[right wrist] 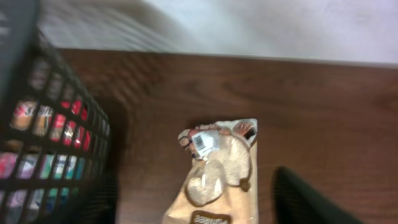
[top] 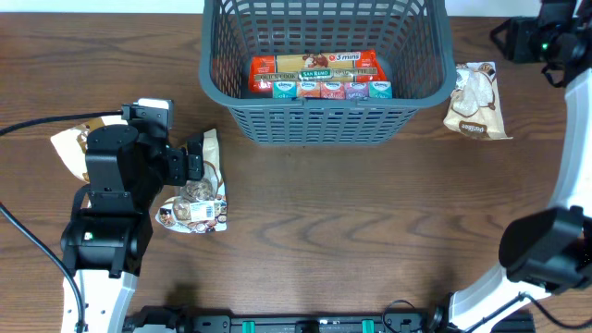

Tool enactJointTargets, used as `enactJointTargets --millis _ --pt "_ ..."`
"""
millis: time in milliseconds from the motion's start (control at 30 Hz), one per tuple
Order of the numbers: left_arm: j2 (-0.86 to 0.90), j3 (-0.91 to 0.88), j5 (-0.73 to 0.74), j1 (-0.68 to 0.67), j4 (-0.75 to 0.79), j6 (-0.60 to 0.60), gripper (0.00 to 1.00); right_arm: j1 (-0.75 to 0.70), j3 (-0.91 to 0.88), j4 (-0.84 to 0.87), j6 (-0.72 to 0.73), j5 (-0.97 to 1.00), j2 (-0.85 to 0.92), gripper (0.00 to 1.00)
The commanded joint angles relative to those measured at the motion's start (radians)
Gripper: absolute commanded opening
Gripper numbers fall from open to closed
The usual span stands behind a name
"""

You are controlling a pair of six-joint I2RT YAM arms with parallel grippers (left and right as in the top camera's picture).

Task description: Pack container

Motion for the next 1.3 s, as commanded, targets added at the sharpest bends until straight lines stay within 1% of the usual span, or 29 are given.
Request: enactJointTargets --millis 0,100,200,467,567,733,1033,1067,1167,1267 --pt "0.0 0.014 -0.008 -0.003 -0.002 -0.009 0.98 0.01 -0.002 -0.001 0.002 -0.001 0.04 0.66" --pt "0.0 0.014 -0.008 -0.003 -0.01 -0.009 0.99 0.008 -0.002 0.006 0.002 0.0 0.067 0.66" --pt "0.0 0.014 -0.008 -0.003 -0.013 -0.009 0.99 0.006 -0.002 0.019 0.002 0.047 0.1 0.65" --pt "0.0 0.014 -0.008 -0.003 -0.013 -0.009 0.99 0.002 -0.002 0.003 0.002 0.262 0.232 0.64" --pt "0.0 0.014 -0.008 -0.003 -0.013 -0.009 0.99 0.0 -0.002 -0.007 0.002 0.277 0.288 0.65" --pt "0.0 0.014 -0.008 -0.003 -0.014 -0.009 0.99 -0.003 -0.002 -0.011 0.021 0.276 0.363 0.74" --pt "0.0 0.014 -0.008 -0.003 -0.045 -0.009 0.99 -0.003 -0.002 -0.014 0.028 0.275 0.458 0.71" --pt "0.0 0.014 -0.008 -0.003 -0.049 -0.009 0.99 -0.003 -0.002 -0.014 0.028 0.274 0.463 0.72" --pt "0.0 0.014 -0.008 -0.003 -0.055 -0.009 0.99 -0.003 -0.002 -0.01 0.028 0.269 0.468 0.82" --pt "0.0 0.014 -0.008 -0.003 -0.055 -0.009 0.99 -0.003 -0.002 0.005 0.028 0.269 0.468 0.88"
